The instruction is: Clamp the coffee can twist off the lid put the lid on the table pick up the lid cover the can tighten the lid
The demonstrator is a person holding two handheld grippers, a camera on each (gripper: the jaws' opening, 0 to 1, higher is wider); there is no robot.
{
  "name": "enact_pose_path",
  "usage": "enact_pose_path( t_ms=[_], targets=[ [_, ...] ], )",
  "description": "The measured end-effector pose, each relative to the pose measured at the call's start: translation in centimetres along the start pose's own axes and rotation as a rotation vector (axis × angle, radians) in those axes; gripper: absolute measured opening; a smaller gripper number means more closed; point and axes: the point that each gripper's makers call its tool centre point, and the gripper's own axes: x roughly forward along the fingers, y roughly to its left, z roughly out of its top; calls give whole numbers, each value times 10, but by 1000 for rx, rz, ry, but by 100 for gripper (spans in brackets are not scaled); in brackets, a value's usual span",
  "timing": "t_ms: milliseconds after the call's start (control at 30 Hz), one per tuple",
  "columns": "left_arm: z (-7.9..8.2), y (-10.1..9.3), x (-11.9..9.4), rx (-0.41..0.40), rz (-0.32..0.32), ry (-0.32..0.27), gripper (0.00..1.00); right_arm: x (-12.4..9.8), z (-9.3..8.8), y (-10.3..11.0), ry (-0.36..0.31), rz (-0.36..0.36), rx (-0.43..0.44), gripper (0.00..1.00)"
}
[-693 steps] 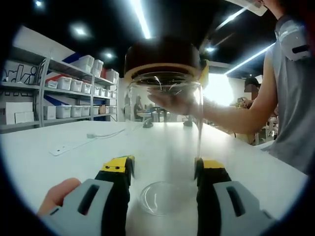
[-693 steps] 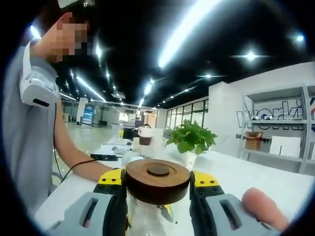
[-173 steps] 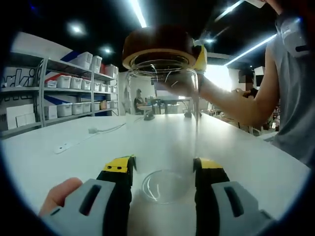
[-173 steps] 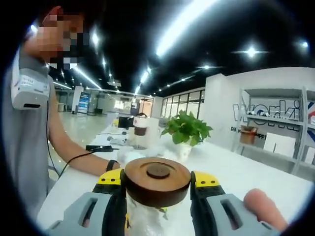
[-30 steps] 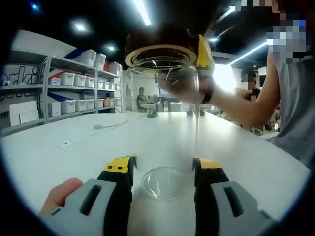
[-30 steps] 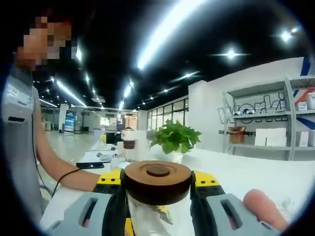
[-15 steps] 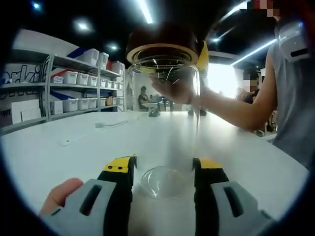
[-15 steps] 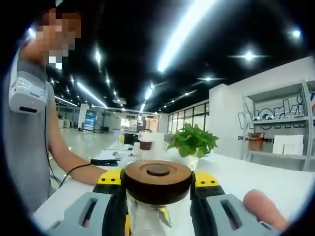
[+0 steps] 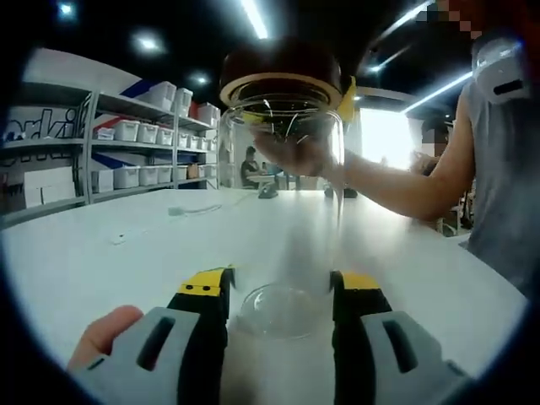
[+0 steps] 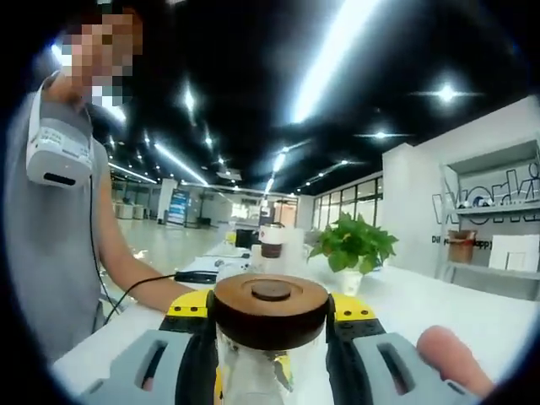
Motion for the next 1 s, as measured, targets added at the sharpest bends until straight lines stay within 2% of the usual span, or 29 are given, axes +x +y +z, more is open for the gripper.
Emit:
enact_pose_path(
  t_ms=[300, 467, 667, 833, 1000],
  targets=[
    [-2, 1, -8, -14, 4, 3, 38, 9, -1, 3, 25, 61, 25, 46],
    [-3, 2, -7, -16, 3, 4, 38, 8, -2, 4, 75, 113, 21, 46],
    [-3, 2, -6, -15, 2, 5, 38, 9, -2, 7, 144, 169, -25, 46],
    [-4, 2, -6, -19, 2, 6, 39, 9, -4, 8, 150, 151, -19, 47],
    [-4, 3, -7, -22, 8, 7, 39, 9, -5, 5, 142, 66, 6, 47]
  ],
)
